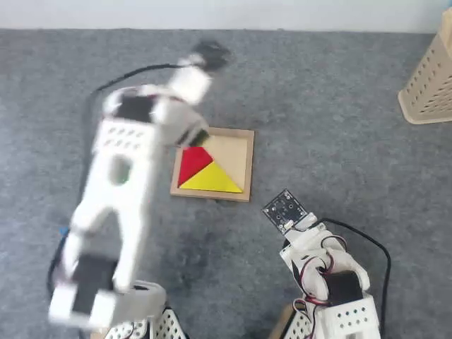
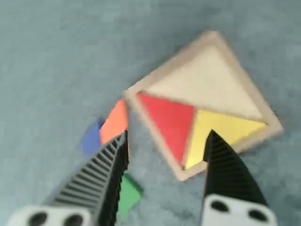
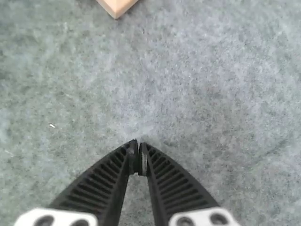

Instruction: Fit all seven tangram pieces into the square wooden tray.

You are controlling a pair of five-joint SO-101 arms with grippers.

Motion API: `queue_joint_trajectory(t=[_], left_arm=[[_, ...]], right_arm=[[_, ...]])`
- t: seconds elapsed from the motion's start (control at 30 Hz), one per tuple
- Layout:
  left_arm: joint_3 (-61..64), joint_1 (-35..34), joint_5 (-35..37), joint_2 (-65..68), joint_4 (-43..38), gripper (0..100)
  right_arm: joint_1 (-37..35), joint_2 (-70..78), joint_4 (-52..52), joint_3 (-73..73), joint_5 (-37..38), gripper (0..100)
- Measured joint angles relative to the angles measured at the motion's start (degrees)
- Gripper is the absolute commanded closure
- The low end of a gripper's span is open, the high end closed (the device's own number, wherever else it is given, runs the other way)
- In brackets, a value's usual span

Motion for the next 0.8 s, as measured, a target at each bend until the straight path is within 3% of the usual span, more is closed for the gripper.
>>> queue_joint_trajectory(t=[0.2,0.33,0.4,0.5,0.63,0.8], left_arm=[[29.9,-14.4,14.6,-16.7,-17.9,76],[51.1,-18.9,16.4,-20.9,-36.4,76],[55.6,-21.6,16.4,-21.5,-42.7,76],[54.8,-26.2,17.0,-21.4,-42.8,75],[50.9,-27.2,18.5,-16.5,-37.8,75],[46.6,-27.1,19.3,-8.5,-37.5,76]], right_arm=[[0.0,0.0,0.0,0.0,0.0,99.1],[0.0,0.0,0.0,0.0,0.0,99.1],[0.0,0.0,0.0,0.0,0.0,99.1],[0.0,0.0,0.0,0.0,0.0,99.1],[0.0,0.0,0.0,0.0,0.0,99.1],[0.0,0.0,0.0,0.0,0.0,99.1]])
